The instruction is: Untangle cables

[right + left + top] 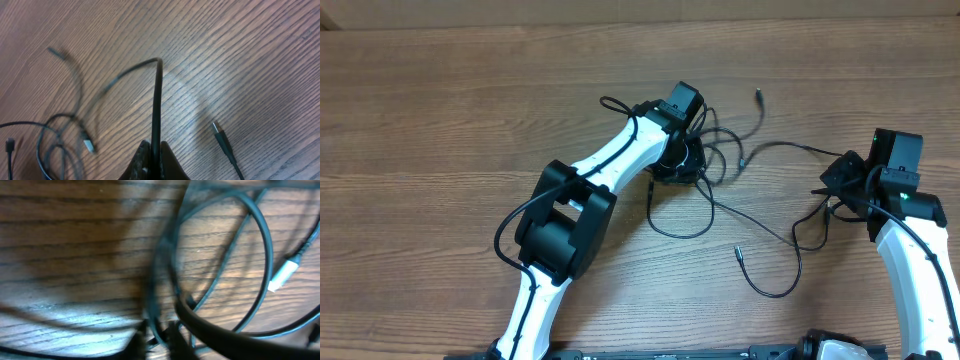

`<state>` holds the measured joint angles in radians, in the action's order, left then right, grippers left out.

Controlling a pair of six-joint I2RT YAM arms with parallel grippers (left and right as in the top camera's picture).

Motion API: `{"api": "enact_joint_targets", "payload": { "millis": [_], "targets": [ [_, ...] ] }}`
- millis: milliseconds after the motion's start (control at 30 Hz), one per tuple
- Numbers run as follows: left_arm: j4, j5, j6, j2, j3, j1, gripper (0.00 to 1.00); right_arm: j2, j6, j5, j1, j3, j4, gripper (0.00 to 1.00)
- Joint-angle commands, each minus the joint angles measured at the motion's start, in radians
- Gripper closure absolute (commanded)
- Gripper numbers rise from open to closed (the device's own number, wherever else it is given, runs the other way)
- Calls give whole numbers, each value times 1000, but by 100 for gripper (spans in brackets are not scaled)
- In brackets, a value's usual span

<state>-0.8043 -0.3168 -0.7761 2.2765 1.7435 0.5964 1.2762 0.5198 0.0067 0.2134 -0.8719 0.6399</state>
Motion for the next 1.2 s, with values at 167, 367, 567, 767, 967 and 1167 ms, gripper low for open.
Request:
{"api": "enact_joint_targets", "payload": {
  "millis": [167,367,567,767,967,1167],
  "targets": [
    [-94,167,41,-44,-5,-60,96,-12,-8,2,-5,-24,2,96],
    [-204,406,124,-219,-5,-167,96,-12,-38,171,-3,-24,0,96],
    [-241,414,206,-413,-5,-287,96,-12,-36,300,78,-24,-58,96],
    [-285,445,223,-495,-5,-369,96,-12,24,300,205,-24,-97,96],
    [-317,477,224,-536,-5,-466,96,-12,113,283,347,-24,-97,96],
    [-322,473,220,-540,-5,-519,96,-12,113,262,418,-24,-93,96]
  ]
}}
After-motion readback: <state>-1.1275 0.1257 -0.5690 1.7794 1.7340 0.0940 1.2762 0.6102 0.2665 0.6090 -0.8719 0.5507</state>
